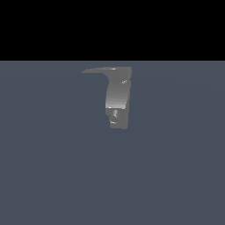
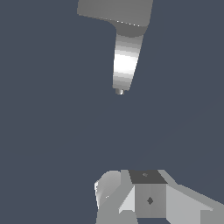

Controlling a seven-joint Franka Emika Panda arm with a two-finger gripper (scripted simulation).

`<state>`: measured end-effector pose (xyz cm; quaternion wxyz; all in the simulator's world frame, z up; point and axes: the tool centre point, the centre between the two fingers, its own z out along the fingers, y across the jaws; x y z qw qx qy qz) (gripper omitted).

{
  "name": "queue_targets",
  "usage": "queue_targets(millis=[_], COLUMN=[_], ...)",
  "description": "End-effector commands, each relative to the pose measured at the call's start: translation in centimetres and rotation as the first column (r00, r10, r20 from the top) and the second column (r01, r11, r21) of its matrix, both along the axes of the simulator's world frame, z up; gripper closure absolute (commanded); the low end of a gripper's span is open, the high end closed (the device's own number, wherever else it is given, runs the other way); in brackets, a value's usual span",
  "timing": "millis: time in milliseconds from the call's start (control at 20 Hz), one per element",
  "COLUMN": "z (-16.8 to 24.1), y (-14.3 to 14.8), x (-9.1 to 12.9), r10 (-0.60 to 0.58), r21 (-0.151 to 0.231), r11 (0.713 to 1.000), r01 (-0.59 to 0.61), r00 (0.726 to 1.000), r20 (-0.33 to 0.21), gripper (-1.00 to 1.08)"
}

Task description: Turn on the faucet by rotating a designated handle.

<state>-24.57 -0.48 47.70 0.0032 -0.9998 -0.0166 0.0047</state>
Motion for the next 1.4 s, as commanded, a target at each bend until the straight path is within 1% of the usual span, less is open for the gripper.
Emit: queue_targets(millis=[0, 400, 800, 1050, 1350], z=[0.0, -0.4, -1.6, -2.8, -4.4], y=[0.0, 0.7, 2.9, 4.9, 7.3], x=[0.0, 0.3, 1.4, 2.7, 4.7], r10=[0.000, -0.032, -0.129, -0.221, -0.338], r21=[0.000, 0.000, 0.000, 0.000, 0.001], r11=[1.000, 0.999, 0.992, 0.975, 0.941], r01=[0.000, 0.032, 0.129, 0.221, 0.338], r00=[1.000, 0.999, 0.992, 0.975, 0.941], r20=[0.000, 0.000, -0.001, -0.001, -0.002], gripper=[1.08, 1.08, 1.08, 1.08, 1.08])
